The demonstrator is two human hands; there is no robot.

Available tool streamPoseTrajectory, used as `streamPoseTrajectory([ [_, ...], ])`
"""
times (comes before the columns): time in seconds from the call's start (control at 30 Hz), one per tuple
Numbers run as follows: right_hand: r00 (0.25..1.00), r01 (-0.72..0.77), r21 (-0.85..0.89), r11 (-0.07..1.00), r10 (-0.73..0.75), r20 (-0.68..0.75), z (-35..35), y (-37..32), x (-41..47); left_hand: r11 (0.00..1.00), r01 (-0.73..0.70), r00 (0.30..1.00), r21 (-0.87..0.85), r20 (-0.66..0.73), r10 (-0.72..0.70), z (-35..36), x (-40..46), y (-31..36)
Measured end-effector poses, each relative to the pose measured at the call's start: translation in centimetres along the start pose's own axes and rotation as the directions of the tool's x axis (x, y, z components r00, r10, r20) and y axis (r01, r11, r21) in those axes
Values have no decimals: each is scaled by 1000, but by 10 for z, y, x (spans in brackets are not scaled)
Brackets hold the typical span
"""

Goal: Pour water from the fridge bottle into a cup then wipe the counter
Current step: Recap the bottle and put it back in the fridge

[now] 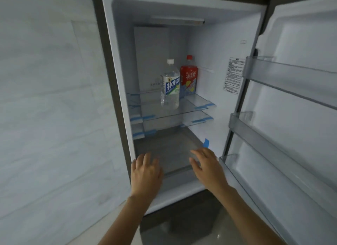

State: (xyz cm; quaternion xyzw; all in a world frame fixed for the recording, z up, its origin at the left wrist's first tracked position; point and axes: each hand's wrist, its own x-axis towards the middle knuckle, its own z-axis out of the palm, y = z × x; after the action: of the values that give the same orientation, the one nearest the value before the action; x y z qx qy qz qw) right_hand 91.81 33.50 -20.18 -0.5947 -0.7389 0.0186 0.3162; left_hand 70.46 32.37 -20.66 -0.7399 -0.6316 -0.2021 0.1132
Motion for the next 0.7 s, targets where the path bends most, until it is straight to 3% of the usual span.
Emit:
streamPoseTrajectory([
  [0.1, 996, -33, -16, 999, 35, 80, -20, -9, -47, 999, -35, 999, -25, 34, 36, -14, -41, 3],
  [0.3, 993, -57, -58, 997, 62, 98, -55, -12, -119, 993, -68, 998, -100, 6, 69, -32, -97, 22],
  [0.7, 995, -18, -108, 994, 8, -96, -148, 25, -245, 976, -149, 987, -156, 32, 156, -46, -175, 140],
])
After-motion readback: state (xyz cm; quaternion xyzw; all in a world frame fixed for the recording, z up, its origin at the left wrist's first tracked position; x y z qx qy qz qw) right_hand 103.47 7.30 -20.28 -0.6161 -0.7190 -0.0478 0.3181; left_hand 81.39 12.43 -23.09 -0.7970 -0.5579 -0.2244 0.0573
